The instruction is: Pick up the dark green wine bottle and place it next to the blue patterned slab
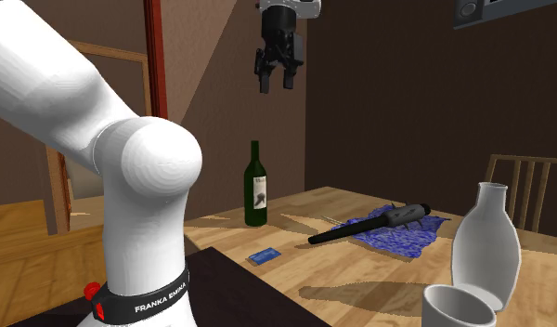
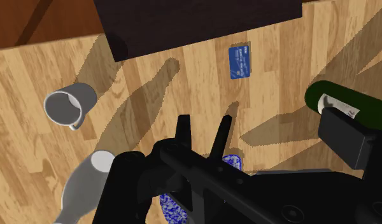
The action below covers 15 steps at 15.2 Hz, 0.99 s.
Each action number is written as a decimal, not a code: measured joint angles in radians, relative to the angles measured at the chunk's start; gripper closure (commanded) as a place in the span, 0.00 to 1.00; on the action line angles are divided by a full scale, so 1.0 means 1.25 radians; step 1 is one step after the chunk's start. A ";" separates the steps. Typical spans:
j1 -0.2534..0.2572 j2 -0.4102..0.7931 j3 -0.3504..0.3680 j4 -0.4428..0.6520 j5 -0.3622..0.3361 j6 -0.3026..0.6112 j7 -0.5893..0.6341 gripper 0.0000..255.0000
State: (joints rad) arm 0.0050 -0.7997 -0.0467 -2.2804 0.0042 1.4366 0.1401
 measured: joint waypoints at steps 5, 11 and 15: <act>0.013 0.045 0.045 0.003 0.033 0.045 0.052 0.00; 0.035 0.141 0.128 0.020 0.082 0.133 0.146 0.00; 0.046 0.220 0.182 0.050 0.102 0.190 0.210 0.00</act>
State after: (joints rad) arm 0.0626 -0.5245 0.1807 -2.2180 0.1312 1.6737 0.4027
